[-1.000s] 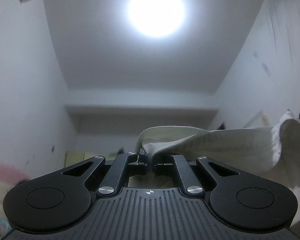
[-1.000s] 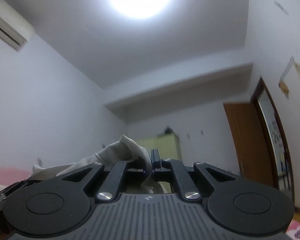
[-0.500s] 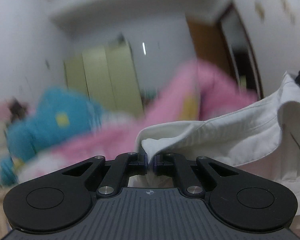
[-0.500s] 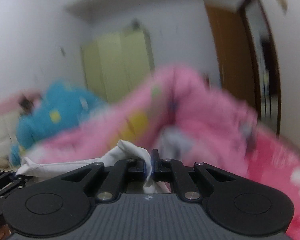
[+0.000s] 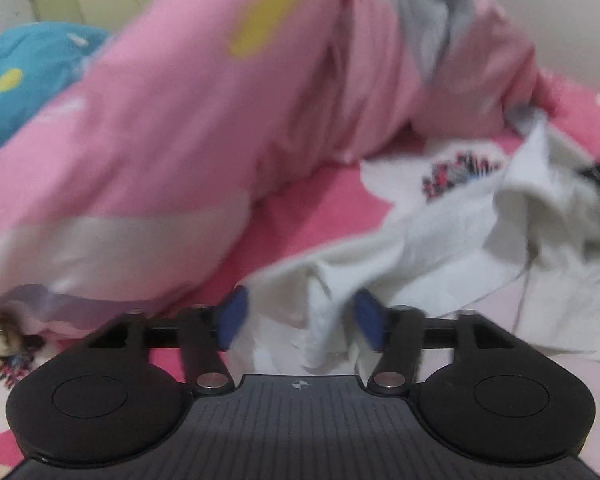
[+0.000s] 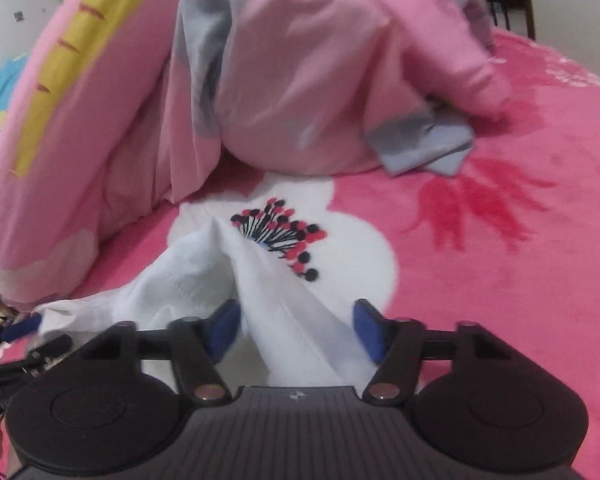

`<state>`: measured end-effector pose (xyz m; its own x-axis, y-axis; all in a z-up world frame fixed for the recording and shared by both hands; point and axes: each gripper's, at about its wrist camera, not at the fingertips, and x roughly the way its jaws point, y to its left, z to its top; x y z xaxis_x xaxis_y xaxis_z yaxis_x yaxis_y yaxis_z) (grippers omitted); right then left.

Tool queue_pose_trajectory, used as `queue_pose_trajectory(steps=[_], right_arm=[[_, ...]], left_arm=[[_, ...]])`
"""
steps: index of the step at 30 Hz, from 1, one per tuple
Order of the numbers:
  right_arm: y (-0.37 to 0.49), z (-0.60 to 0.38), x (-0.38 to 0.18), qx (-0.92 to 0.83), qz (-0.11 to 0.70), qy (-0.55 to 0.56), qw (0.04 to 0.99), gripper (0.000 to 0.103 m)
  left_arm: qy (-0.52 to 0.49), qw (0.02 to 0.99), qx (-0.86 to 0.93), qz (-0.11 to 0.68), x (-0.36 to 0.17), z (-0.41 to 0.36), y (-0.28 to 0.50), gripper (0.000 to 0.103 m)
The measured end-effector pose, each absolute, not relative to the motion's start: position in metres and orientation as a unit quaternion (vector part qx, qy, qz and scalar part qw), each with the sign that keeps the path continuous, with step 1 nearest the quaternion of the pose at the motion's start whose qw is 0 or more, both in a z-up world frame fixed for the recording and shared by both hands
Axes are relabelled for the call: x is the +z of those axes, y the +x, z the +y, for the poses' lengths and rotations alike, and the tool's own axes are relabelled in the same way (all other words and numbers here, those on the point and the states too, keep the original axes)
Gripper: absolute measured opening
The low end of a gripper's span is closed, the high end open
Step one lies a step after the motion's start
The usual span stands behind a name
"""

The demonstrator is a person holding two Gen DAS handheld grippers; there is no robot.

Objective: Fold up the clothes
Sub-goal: 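Lower the shirt onto the bed and open both tools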

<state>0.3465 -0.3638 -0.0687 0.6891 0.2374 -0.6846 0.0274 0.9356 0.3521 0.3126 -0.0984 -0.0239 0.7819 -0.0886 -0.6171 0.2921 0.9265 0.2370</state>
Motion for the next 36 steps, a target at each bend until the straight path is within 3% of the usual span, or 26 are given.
queue_pose_trajectory(steps=[2,9,11,14,19,24,27,32,33,35,36], right_arm=[[0.332,-0.378,-0.051,0.051,0.392,0.180,0.901,0.073],[0.226,-0.411,0.011,0.094,0.364,0.230,0.898,0.076],[0.190,-0.410,0.026,0.119,0.349,0.239,0.898,0.078],[0.143,-0.401,0.037,0.171,0.336,0.259,0.889,0.082],[0.078,-0.367,0.027,0.250,0.350,0.269,0.862,0.083],[0.041,-0.310,-0.006,0.276,0.383,0.220,0.854,0.083],[0.032,-0.286,-0.026,0.275,0.399,0.220,0.847,0.082],[0.031,-0.276,-0.053,0.257,0.424,0.288,0.819,0.082],[0.030,-0.276,-0.055,0.253,0.425,0.296,0.817,0.082],[0.029,-0.275,-0.058,0.244,0.425,0.304,0.817,0.082],[0.030,-0.275,-0.059,0.239,0.426,0.306,0.817,0.082]], left_arm=[[0.140,0.938,-0.094,0.302,-0.007,-0.082,0.297,0.075],[0.083,0.961,-0.096,0.248,0.095,-0.029,0.205,0.077],[0.069,0.967,-0.096,0.228,0.117,-0.005,0.174,0.088],[0.042,0.969,-0.102,0.220,0.131,0.027,0.130,0.096],[0.021,0.957,-0.117,0.265,0.090,0.056,0.067,0.097],[0.023,0.928,-0.168,0.332,0.009,0.050,0.015,0.096],[0.024,0.907,-0.210,0.364,-0.031,0.033,-0.003,0.086],[0.057,0.890,-0.198,0.408,-0.085,0.007,-0.006,0.037],[0.058,0.893,-0.195,0.402,-0.088,0.007,-0.006,0.035],[0.054,0.897,-0.198,0.392,-0.087,0.011,-0.006,0.013],[0.047,0.898,-0.202,0.389,-0.084,0.015,-0.004,0.010]])
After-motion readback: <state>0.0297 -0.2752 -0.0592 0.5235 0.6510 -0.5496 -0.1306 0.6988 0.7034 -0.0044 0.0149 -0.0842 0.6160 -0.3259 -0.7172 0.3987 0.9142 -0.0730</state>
